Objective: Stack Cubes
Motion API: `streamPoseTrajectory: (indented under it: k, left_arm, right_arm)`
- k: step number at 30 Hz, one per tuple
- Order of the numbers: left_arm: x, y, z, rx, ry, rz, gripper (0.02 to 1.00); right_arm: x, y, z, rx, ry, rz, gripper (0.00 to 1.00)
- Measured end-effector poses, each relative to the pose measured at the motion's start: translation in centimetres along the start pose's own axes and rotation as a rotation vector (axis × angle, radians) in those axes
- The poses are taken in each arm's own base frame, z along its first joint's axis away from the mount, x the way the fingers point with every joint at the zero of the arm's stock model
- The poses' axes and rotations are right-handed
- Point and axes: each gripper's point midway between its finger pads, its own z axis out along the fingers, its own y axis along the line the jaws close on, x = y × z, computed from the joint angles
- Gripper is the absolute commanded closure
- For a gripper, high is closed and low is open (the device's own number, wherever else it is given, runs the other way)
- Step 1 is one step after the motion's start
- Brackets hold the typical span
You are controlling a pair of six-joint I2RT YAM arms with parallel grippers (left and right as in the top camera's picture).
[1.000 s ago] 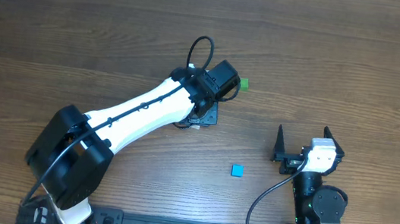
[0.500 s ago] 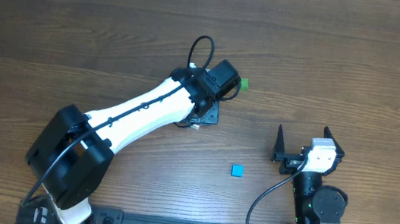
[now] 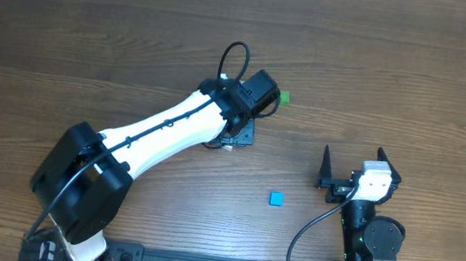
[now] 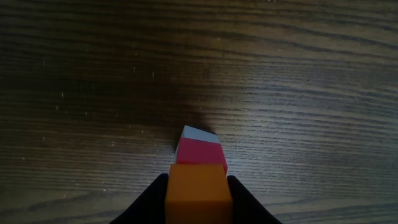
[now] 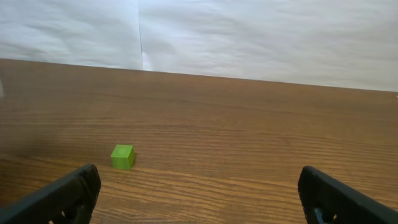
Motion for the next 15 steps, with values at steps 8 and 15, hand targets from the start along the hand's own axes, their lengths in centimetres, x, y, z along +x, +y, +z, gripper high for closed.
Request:
streamPoseTrajectory:
  k: [8, 15]
  left_arm:
    - [0.00, 0.00, 0.00, 0.000, 0.000, 0.000, 0.549]
    - [-0.05, 0.04, 0.00, -0.002, -0.003, 0.007, 0.023]
  right_arm:
    - [0.00, 0.01, 0.00, 0.000, 0.000, 0.000, 0.009]
    - [0.00, 0.01, 0.00, 0.000, 0.000, 0.001, 0.007]
